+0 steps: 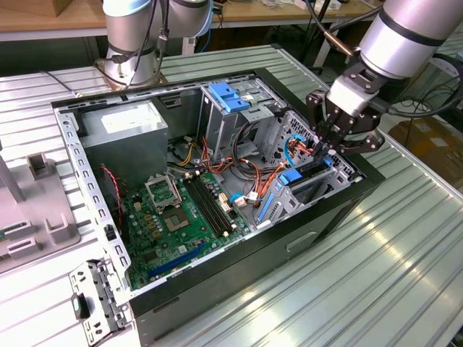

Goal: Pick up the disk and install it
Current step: 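Insert the first disk wire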

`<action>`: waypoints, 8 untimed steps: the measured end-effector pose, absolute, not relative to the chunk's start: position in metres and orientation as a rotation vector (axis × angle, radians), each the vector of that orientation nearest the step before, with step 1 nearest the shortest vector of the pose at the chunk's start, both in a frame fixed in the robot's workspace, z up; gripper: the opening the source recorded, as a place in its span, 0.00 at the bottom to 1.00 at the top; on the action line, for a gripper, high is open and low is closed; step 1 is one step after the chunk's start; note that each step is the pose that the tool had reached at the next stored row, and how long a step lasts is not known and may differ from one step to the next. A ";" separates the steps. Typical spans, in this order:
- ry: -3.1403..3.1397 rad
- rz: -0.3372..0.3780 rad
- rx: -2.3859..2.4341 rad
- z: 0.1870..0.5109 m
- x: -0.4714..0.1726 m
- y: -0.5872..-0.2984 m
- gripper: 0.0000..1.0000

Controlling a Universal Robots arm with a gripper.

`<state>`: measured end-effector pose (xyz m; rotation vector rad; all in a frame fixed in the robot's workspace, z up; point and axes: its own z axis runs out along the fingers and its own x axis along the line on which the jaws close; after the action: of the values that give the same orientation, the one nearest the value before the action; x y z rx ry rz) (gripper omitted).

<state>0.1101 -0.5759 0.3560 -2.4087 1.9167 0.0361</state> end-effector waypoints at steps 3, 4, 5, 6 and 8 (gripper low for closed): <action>1.947 0.035 -2.384 0.356 0.109 -0.576 0.17; 1.959 0.034 -2.374 0.356 0.109 -0.576 0.17; 1.970 0.034 -2.365 0.356 0.109 -0.576 0.17; 1.980 0.033 -2.356 0.356 0.108 -0.576 0.17; 2.008 0.032 -2.332 0.356 0.108 -0.576 0.17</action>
<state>0.1081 -0.5759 0.3555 -2.3322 2.0078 0.0324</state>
